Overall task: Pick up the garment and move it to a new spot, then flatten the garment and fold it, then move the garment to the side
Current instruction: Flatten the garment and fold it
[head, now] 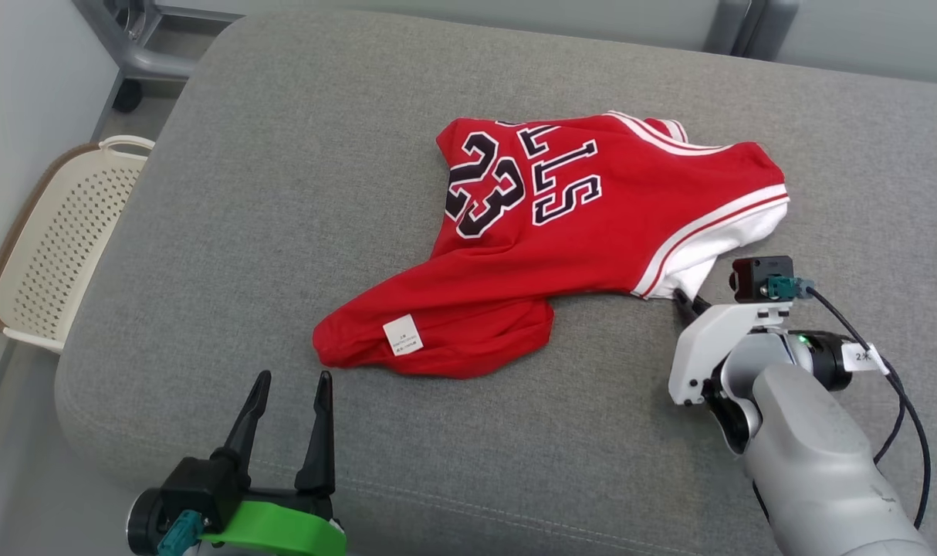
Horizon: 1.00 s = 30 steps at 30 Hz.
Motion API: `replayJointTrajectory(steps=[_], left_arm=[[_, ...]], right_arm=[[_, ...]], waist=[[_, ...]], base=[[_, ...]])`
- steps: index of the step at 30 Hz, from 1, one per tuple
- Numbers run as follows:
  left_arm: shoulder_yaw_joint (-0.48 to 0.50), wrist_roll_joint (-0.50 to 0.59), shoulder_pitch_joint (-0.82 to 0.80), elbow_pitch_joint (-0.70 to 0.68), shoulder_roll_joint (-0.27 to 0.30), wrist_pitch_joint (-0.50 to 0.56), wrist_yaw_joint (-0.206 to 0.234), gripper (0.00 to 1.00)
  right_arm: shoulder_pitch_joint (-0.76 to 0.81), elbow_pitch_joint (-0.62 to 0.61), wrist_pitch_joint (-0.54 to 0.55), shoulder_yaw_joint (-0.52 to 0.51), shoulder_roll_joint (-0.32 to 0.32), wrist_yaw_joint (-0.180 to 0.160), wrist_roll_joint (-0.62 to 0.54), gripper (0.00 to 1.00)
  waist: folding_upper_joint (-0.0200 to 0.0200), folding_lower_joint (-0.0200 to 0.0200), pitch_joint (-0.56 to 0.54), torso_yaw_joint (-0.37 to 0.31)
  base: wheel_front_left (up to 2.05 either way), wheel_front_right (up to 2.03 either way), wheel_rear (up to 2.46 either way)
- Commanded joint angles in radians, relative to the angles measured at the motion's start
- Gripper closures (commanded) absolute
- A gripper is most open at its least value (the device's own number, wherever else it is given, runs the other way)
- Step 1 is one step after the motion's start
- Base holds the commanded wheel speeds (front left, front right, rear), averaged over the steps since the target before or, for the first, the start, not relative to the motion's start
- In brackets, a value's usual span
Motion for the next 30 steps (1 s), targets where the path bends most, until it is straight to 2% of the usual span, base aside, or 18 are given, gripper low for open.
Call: replayJointTrajectory(steps=[1, 6, 11, 12, 15, 21, 25, 26, 27, 28, 30], left_arm=[[0.003, -0.002, 0.001, 0.001, 0.0, 0.0, 0.002, 0.0], [0.01, -0.004, 0.016, 0.003, 0.0, 0.0, 0.008, 0.0], [0.02, 0.002, 0.033, 0.006, 0.0, 0.0, 0.01, 0.0], [0.026, 0.007, 0.044, 0.007, 0.0, 0.0, 0.009, 0.0], [0.035, 0.011, 0.058, 0.006, 0.002, 0.0, 0.007, 0.0], [0.05, 0.019, 0.077, 0.003, 0.008, 0.0, 0.001, 0.0], [0.057, 0.017, 0.077, 0.004, 0.007, 0.0, 0.0, 0.0], [0.058, 0.018, 0.077, 0.006, 0.007, 0.0, -0.001, 0.0], [0.058, 0.018, 0.076, 0.007, 0.007, 0.0, -0.002, 0.0], [0.058, 0.018, 0.074, 0.008, 0.007, 0.0, -0.004, 0.0], [0.057, 0.019, 0.071, 0.012, 0.006, 0.0, -0.005, 0.0]], right_arm=[[0.021, -0.002, -0.009, 0.001, -0.005, -0.002, 0.002, 1.0], [0.091, -0.069, -0.075, -0.001, -0.005, -0.002, 0.031, 1.0], [0.216, -0.215, -0.097, -0.011, -0.005, -0.002, 0.013, 1.0], [0.281, -0.302, -0.085, -0.025, -0.005, -0.002, -0.006, 1.0], [0.394, -0.462, -0.041, -0.049, -0.005, -0.002, -0.042, 1.0], [0.624, -0.822, 0.119, -0.065, -0.004, -0.002, -0.082, 1.0], [0.742, -0.987, 0.233, -0.049, -0.004, -0.002, -0.065, 1.0], [0.765, -1.011, 0.254, -0.051, -0.004, -0.002, -0.06, 0.95], [0.786, -1.021, 0.283, -0.059, -0.005, -0.002, -0.059, 0.32], [0.802, -1.033, 0.304, -0.061, -0.004, -0.002, -0.062, 0.0], [0.817, -1.047, 0.338, -0.073, -0.004, -0.002, -0.057, 0.0]], waist=[[0.0, 0.0, -0.01, -0.009], [0.0, 0.0, -0.04, -0.037], [0.0, 0.0, -0.076, -0.064], [0.0, 0.0, -0.09, -0.076], [0.0, 0.0, -0.11, -0.094], [0.0, 0.0, -0.132, -0.131], [0.0, 0.0, -0.138, -0.154], [0.0, 0.0, -0.14, -0.159], [0.0, 0.0, -0.14, -0.164], [0.0, 0.0, -0.14, -0.168], [0.0, 0.0, -0.142, -0.175]], base=[[0.0, 0.0, 0.0], [0.0, 0.0, 0.0], [0.0, 0.0, 0.0], [0.0, 0.0, 0.0], [0.0, 0.0, 0.0], [0.0, 0.0, 0.0], [0.0, 0.0, 0.0], [0.0, 0.0, 0.0], [0.0, 0.0, 0.0], [0.0, 0.0, 0.0], [0.0, 0.0, 0.0]])
